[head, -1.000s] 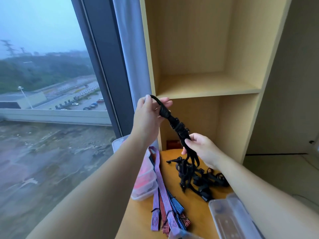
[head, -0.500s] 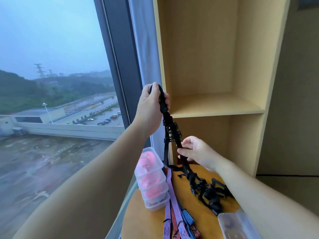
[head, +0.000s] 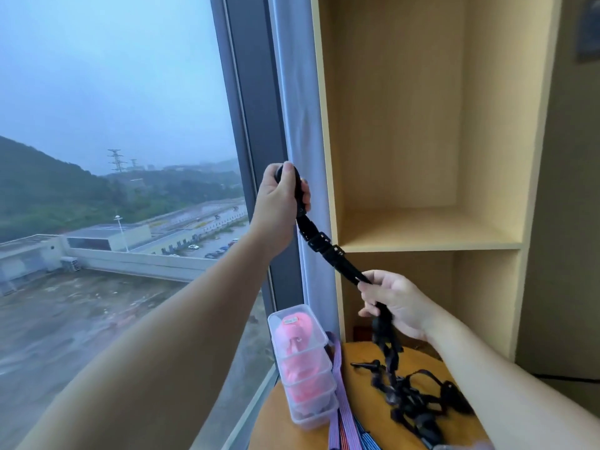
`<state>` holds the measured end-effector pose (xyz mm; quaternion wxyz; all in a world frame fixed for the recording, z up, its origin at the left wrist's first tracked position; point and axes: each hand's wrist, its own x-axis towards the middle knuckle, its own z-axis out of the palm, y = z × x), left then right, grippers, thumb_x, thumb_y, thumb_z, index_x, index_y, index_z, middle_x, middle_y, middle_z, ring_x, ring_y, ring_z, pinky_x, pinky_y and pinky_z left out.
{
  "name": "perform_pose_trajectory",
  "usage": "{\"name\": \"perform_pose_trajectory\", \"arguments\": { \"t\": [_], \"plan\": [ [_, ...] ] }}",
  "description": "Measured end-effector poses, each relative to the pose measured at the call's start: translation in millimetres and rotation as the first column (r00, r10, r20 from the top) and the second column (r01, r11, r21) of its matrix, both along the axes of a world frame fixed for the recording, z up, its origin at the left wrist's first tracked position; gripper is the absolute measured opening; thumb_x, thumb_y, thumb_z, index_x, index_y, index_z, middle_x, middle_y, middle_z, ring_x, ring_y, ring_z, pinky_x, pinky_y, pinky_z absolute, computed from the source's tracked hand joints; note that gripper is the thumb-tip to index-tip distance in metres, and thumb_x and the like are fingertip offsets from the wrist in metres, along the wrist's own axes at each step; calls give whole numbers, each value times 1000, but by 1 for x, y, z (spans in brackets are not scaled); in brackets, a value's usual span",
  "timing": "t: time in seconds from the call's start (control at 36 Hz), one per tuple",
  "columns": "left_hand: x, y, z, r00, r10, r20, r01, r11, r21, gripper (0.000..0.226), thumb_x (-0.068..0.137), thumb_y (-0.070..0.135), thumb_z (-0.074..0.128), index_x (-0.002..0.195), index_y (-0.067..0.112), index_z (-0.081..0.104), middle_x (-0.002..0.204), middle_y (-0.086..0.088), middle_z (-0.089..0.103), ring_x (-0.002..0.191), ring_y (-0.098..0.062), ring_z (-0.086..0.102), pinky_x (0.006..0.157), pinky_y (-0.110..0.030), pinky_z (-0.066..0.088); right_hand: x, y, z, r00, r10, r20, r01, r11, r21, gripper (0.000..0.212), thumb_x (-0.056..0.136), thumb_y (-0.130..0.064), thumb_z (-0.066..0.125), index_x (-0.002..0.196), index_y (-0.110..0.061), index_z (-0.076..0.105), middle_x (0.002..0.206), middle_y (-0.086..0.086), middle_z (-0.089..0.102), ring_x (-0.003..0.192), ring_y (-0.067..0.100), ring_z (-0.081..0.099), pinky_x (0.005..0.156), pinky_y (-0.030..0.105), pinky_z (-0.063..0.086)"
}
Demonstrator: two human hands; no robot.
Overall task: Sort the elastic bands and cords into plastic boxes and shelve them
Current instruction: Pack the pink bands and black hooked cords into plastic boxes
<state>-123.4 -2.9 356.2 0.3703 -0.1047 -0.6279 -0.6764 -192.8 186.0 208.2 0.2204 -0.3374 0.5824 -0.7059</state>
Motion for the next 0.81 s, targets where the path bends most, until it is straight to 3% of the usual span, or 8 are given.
{"name": "perform_pose_trajectory", "arguments": {
  "t": [0.06,0.11,0.22,0.31,0.39,0.47,0.58,0.81],
  "plan": [
    [2,-9,3,998,57,-11,-58,994,-97,19,97,32,45,82,20,43,63,3,55,53,-15,46,51,-26,43,-5,7,8,999,-27,-44,28,999,22,32,83,-22,70,107,0,66,62,1,39,53,13,34,61,27,46],
    [2,-14,1,991,136,-7,-131,941,-312,18,93,35,48,78,25,44,61,7,54,51,-12,46,50,-25,41,-10,11,17,997,-54,-57,54,999,-2,31,83,-22,69,106,-2,70,63,2,35,53,12,30,52,23,38],
    [-2,-11,-23,956,263,130,-77,652,-754,30,72,57,71,79,37,50,69,17,58,56,1,49,58,-17,46,-13,7,38,983,-108,-148,107,994,-10,27,89,-21,62,106,-1,69,63,-1,37,51,9,30,46,21,30],
    [-4,-7,-44,880,331,340,140,504,-853,43,63,54,84,91,31,62,80,17,70,67,-3,66,68,-28,60,-13,4,51,946,-179,-271,195,980,31,19,96,-14,58,103,-1,69,62,3,39,50,11,33,48,23,33],
    [-7,-4,-58,838,371,401,232,423,-876,47,65,57,82,96,24,70,83,5,73,72,-14,69,71,-36,61,-12,5,54,913,-185,-363,235,967,96,14,96,-14,59,98,-8,71,58,4,41,49,12,37,52,23,38],
    [-11,0,-72,850,330,410,234,461,-856,42,72,56,76,100,26,70,77,13,70,66,-4,64,66,-24,54,-11,3,48,910,-169,-380,226,968,112,15,96,-17,60,99,-10,73,62,9,43,52,15,37,53,24,40],
    [-19,0,-85,838,319,442,196,581,-790,13,87,35,69,81,24,68,57,9,66,47,-6,60,46,-16,46,-16,4,37,906,-171,-387,249,955,162,13,93,-19,65,98,-10,73,59,3,50,53,15,42,60,29,42],
    [-25,-11,-77,886,324,331,-114,846,-521,22,96,23,59,76,14,58,53,4,60,42,-8,55,42,-19,44,-35,14,-5,939,-116,-323,223,921,320,9,85,-23,74,77,-22,71,64,1,62,66,16,59,84,37,50]
  ]
}}
